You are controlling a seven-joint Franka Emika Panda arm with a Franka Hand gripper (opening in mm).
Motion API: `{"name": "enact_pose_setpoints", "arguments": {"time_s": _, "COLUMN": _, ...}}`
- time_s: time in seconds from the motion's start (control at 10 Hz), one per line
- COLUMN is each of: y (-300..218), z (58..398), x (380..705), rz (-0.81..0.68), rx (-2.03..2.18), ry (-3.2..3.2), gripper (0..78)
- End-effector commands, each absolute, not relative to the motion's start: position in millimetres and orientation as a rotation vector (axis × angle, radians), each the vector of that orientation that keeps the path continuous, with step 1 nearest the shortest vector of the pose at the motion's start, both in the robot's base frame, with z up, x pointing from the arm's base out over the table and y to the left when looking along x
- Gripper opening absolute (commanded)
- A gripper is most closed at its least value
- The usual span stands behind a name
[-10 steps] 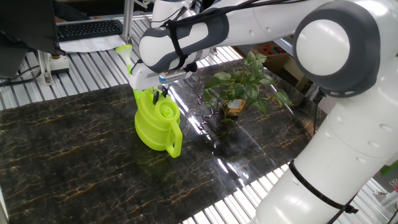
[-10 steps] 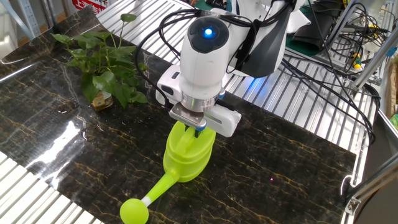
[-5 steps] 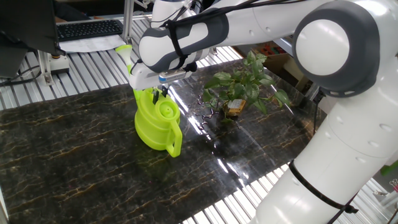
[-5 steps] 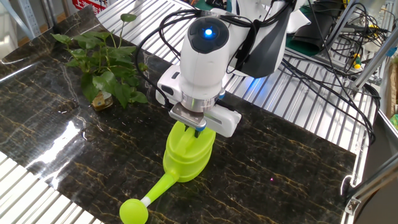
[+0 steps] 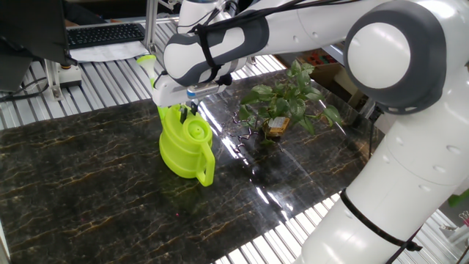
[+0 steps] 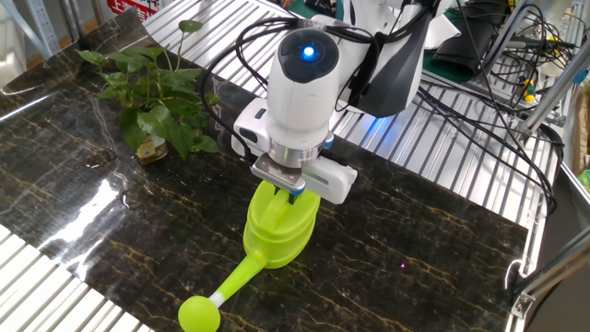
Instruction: Water the plant
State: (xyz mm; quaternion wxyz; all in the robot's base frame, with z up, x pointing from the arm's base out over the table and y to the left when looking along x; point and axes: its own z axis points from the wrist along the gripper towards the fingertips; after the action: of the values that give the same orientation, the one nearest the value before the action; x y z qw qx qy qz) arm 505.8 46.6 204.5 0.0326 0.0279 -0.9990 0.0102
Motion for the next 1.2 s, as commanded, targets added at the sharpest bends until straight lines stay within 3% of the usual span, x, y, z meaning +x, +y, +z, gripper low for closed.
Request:
{"name": "enact_pose_setpoints", "arguments": {"time_s": 0.1, "y": 46.7, "z": 209.8, "x": 510.0, "rz": 0.033, "rx": 0.073, "ry": -3.09, "gripper": 77.4}}
{"name": "enact_pose_setpoints", "arguments": {"time_s": 1.1, "y": 46.7, "z": 209.8, "x": 510.0, "rz": 0.033, "rx": 0.073, "ry": -3.09, "gripper": 77.4}}
{"name": "enact_pose_setpoints", "arguments": {"time_s": 1.2, "y": 45.4, "z": 266.8, "x": 530.8, "rz": 0.015, "rx": 0.04, "ry": -3.074, "gripper": 77.4}}
